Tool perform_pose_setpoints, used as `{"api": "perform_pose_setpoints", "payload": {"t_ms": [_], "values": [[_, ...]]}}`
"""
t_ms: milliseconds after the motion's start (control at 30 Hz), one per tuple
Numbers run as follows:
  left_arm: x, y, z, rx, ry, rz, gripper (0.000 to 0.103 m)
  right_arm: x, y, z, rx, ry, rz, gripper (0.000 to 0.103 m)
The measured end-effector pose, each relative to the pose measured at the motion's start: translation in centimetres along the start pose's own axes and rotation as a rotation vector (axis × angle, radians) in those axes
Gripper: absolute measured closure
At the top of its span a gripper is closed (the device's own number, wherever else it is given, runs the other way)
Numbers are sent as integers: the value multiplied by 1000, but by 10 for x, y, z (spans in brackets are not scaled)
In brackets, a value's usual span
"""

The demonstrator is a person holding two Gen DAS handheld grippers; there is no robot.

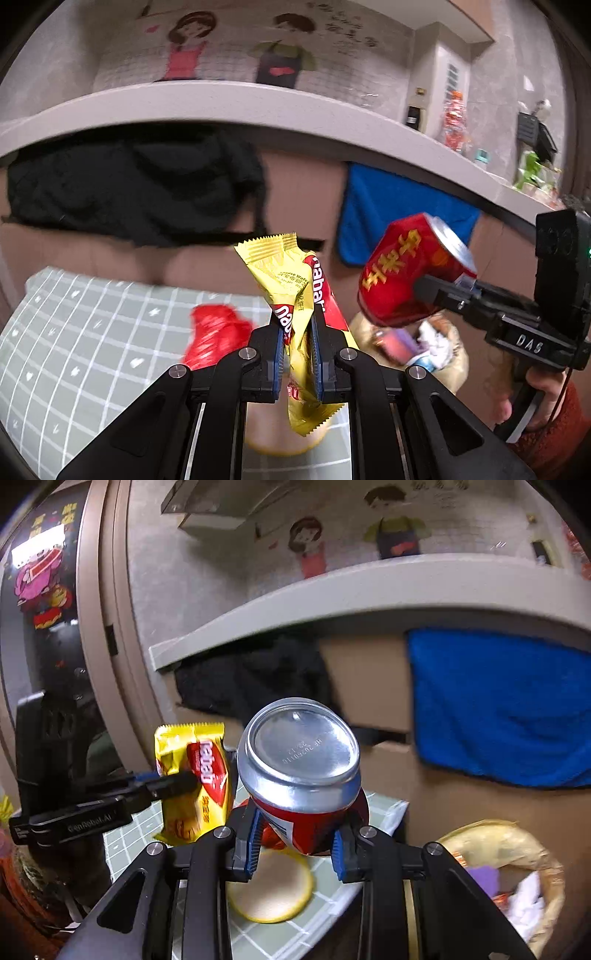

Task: Collect trash
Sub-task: 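Carry the wrapper and can over the bin and open both tools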

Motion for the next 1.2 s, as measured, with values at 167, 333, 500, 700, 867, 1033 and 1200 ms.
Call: {"api": "perform_pose_setpoints", "payload": {"t_ms": [167, 333, 500, 700, 867, 1033, 1200], "values": [[-57, -22, 20, -4, -83, -69, 90, -33, 50, 6, -60, 5, -148, 75], [-109, -48, 28, 6, -131, -148, 90, -61, 81, 1, -71, -32, -233, 75], [-137, -77, 25, 51, -131, -213, 90, -96, 94, -13, -42, -97, -291, 75], [-156, -117, 12, 136, -135, -234, 90, -138, 83, -34, 4, -180, -304, 75], [-160, -138, 13, 162, -128, -237, 90, -157, 67, -41, 35, -200, -303, 75], [-151, -164, 17, 205, -87, -286, 86, -179, 46, -51, 71, -250, -268, 74], [-130, -200, 18, 317, 5, -371, 43, -199, 24, -74, 156, -323, -276, 50]]}}
Point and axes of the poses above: each gripper's, at about its wrist camera, not at the fingertips, and y roughly against the way its jaws point, x to its left, z to its top, the point moved 1 cm from there along -y, roughly the way its jaws point, and after that the axes turned 7 degrees about x, right-handed, at the moved point
